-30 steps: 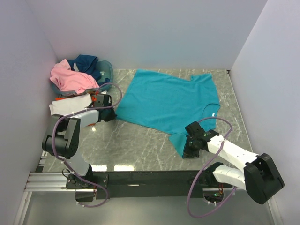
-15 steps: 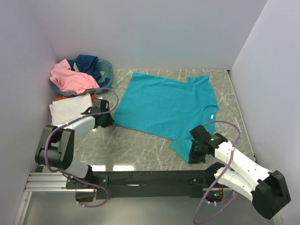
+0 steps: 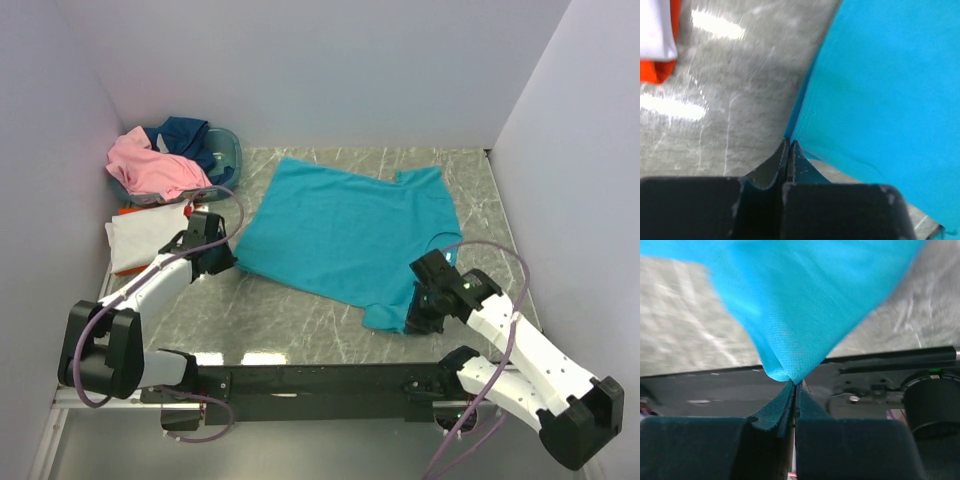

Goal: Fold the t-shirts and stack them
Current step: Fold the tshirt

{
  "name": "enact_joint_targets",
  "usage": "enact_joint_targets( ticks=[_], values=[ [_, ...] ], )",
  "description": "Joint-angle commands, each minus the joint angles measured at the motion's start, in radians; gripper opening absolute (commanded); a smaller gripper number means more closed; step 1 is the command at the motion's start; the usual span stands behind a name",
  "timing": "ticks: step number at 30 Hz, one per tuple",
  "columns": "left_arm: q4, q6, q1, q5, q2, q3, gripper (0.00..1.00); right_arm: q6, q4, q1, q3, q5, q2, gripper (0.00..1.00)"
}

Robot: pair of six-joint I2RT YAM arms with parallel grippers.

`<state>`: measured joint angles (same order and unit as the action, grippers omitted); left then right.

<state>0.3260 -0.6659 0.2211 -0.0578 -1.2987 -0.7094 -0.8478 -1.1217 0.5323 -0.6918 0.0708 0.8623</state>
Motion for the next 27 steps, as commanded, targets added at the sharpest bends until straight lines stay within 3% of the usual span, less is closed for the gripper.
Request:
enact_joint_targets(
  ticks=[1,9,18,27],
  values=[
    [0.024,0.040,-0.002,0.006,-0.007,-0.097,0.00,0.010,-0.012,0.005,-0.130,-0.100,0.064,0.00],
    [-0.021,0.080,-0.002,0.050,-0.152,-0.247,0.00,0.118,0.045,-0.069,-0.277,-0.230,0.233,0.00],
    [-0.018,0.095,-0.003,0.110,-0.319,-0.392,0.00,0.276,0.163,-0.271,-0.382,-0.229,0.342,0.00],
    [-0.024,0.095,-0.005,0.108,-0.436,-0.544,0.00,0.369,0.224,-0.339,-0.526,-0.273,0.526,0.00]
  ],
)
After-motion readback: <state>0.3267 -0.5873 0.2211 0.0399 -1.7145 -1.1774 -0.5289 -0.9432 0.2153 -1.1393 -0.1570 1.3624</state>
